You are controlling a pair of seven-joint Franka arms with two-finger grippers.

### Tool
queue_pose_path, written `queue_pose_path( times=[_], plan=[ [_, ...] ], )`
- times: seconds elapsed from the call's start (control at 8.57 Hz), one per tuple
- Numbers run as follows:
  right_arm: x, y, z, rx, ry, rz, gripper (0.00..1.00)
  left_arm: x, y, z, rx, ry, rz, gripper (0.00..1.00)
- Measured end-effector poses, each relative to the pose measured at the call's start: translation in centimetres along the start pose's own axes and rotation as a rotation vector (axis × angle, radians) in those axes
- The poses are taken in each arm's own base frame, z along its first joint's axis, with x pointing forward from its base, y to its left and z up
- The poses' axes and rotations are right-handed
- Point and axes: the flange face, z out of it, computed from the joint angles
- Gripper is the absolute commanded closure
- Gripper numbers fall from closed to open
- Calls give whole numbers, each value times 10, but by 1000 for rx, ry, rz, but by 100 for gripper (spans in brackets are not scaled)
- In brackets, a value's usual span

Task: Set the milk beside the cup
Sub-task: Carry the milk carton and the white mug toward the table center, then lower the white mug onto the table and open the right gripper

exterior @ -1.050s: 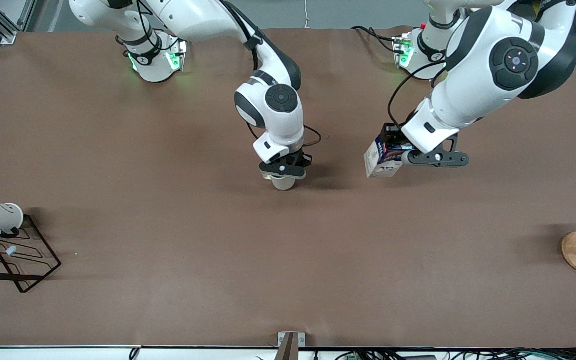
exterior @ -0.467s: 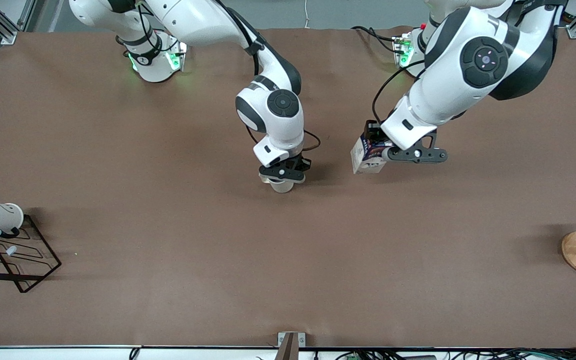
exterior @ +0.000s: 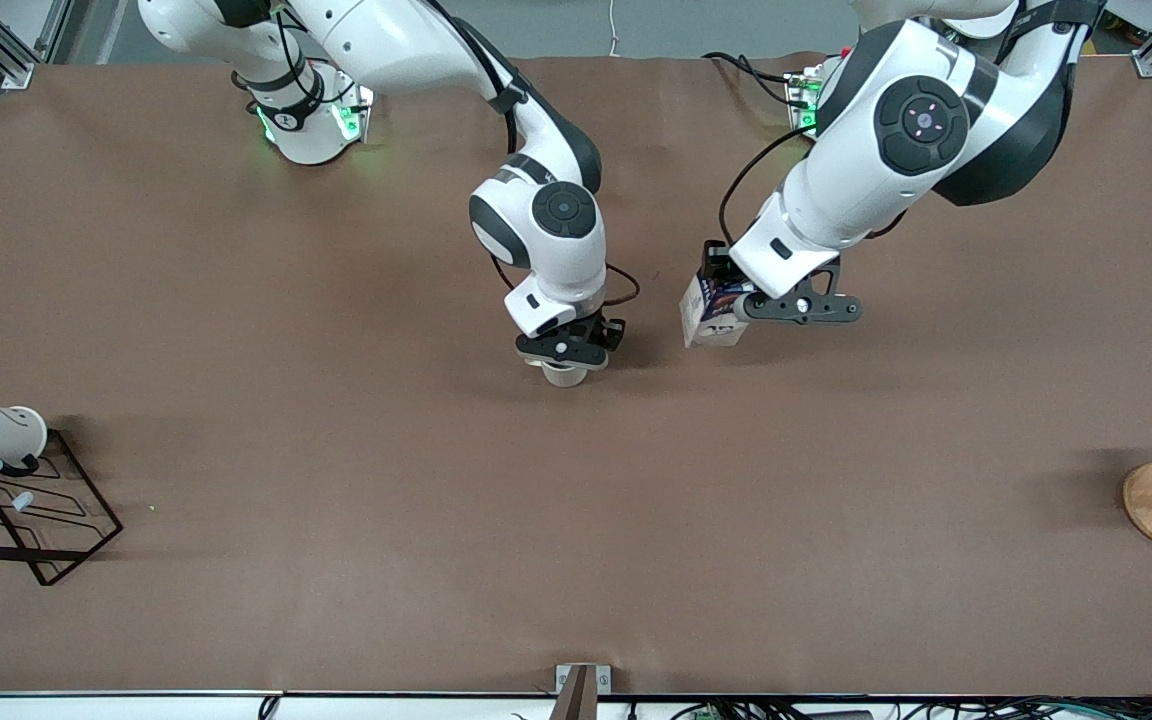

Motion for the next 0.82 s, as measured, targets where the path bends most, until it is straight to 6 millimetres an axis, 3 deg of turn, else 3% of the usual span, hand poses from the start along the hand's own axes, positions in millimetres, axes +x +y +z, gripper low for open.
queue_pose_path(
  times=[0.23, 0.58, 0.7, 0.82],
  plan=[
    [15, 4, -13, 11, 10, 21, 1, -4, 14, 10, -4, -2, -3, 54],
    [37, 19, -79, 29, -7, 51, 4, -9, 31, 19, -10, 0, -2, 54],
    [55, 41, -109, 38, -55, 34, 2, -12, 39, 24, -14, 3, -9, 54],
    [79, 76, -137, 37, -100, -3, 2, -19, 53, 32, -7, 1, -17, 54]
  ],
)
